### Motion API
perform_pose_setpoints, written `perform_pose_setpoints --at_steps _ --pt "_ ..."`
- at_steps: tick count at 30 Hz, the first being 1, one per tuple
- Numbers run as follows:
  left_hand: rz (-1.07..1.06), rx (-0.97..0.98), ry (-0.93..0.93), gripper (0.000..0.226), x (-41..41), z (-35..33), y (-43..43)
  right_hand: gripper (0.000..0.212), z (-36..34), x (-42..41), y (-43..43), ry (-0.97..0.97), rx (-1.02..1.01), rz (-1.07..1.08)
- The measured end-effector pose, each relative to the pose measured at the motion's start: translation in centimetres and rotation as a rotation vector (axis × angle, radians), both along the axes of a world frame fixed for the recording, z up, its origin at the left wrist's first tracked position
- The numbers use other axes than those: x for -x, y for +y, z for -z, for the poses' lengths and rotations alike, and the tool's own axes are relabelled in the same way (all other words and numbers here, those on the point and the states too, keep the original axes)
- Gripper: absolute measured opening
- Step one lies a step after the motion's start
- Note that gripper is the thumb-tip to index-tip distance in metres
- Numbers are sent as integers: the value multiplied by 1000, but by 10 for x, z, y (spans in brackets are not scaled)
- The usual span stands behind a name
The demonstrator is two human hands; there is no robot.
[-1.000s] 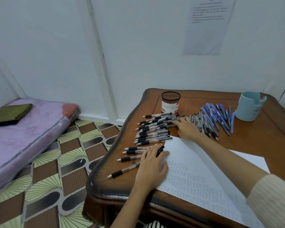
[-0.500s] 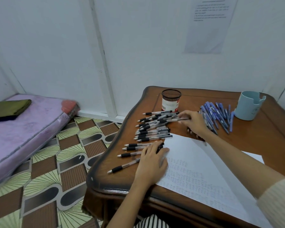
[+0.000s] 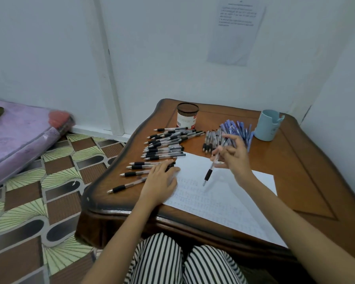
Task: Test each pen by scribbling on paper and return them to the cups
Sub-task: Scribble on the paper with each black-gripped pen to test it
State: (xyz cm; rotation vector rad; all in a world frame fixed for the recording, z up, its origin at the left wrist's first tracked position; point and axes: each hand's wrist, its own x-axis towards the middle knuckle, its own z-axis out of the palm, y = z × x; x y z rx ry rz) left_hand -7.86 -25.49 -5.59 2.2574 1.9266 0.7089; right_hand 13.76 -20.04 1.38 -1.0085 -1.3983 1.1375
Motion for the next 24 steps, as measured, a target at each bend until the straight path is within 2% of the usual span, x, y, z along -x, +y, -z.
perform_pose_setpoints --at_steps 3,8,11,14,17,20,22,24 --pt "-8 -69 4 31 -1 0 -1 21 9 4 -15 23 37 43" --pt "-37 -286 69 12 -3 -2 -10 18 20 6 -28 125 177 45" --pt "-10 -216 49 19 -2 -1 -12 19 22 5 -28 320 335 66" --pt "32 -111 38 28 1 3 -11 14 24 0 -22 604 500 198" --pt "57 -55 28 39 4 3 -12 25 29 -3 -17 778 625 306" --pt "55 -25 15 32 4 2 -9 30 34 0 -15 778 622 308" --pt "53 -18 20 32 2 1 -8 32 33 8 -17 698 559 195" --pt "55 -6 29 33 2 0 -7 46 32 13 -15 551 512 26"
